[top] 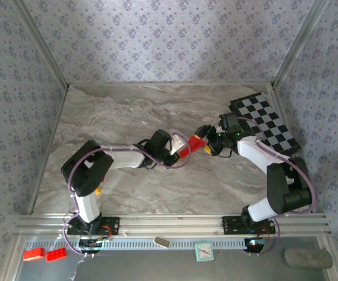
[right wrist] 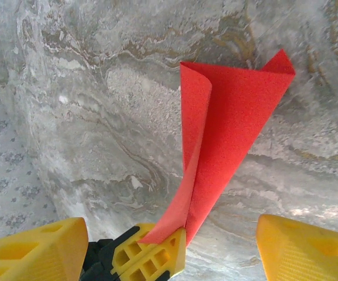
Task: Fold a paper plane with a square sheet of paper (pick it up from the middle)
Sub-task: Fold the wing for the fifth time at the center of the table.
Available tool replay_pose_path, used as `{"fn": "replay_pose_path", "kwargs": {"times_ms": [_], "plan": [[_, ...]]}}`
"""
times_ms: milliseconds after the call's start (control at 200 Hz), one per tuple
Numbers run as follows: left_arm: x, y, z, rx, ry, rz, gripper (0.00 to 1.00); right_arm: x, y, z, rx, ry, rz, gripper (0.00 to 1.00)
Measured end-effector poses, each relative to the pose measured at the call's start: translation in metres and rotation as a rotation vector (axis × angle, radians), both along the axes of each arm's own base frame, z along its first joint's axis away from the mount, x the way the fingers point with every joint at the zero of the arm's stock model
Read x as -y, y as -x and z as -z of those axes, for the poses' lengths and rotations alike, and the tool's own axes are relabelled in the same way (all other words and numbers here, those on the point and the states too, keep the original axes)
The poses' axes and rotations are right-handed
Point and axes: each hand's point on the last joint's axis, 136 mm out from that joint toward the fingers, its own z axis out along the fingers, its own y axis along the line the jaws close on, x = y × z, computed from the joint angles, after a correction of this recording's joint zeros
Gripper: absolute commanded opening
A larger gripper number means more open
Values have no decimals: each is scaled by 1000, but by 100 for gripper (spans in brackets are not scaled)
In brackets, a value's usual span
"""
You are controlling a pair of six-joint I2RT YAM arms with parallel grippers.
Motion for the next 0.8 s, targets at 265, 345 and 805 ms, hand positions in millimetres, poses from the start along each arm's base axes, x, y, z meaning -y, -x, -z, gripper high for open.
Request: {"fn": "replay_pose_path", "kwargs": {"times_ms": [265, 345, 805], "plan": [[4, 4, 11, -84, 39, -27, 0, 8, 1, 5, -2, 31, 8, 78], [4, 5, 13, -100, 50, -37, 0, 10, 1, 6, -6, 36, 13, 78], [0, 8, 12, -217, 72, -72, 0, 22, 2, 5, 51, 106, -21, 76]]}}
